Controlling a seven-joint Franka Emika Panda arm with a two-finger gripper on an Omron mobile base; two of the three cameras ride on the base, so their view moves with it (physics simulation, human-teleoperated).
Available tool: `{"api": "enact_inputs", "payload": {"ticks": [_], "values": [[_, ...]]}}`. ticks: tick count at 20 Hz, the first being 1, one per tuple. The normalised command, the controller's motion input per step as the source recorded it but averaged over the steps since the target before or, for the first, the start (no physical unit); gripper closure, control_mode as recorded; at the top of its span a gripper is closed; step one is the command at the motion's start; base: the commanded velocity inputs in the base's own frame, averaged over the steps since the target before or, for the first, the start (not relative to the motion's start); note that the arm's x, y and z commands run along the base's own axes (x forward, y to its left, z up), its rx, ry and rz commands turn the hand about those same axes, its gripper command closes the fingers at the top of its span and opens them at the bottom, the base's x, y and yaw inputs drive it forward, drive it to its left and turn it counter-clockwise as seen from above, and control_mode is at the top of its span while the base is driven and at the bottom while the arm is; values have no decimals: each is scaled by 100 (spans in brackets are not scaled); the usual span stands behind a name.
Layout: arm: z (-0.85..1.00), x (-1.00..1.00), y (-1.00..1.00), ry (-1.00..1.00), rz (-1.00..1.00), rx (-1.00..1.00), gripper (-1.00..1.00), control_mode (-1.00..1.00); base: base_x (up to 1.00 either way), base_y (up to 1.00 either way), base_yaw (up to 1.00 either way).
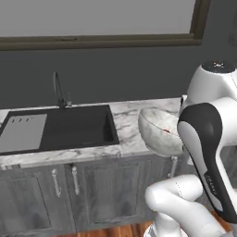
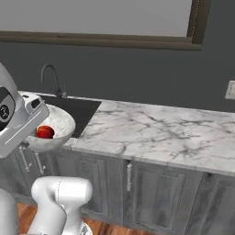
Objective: Pick the peach from the cabinet and place it in the bowl. Then pick the bowl and place it in the sink. Then turn on the sink facuet.
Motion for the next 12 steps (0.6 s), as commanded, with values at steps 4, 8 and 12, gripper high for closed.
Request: {"api": "enact_inputs", "payload": {"ticks": [4,8,12], "values": [[0,0,0,0,0,0,100,100,26,95,-4],[0,0,0,0,0,0,100,100,36,67,-15],[0,0,0,0,0,0,100,100,51,36,-21]]}}
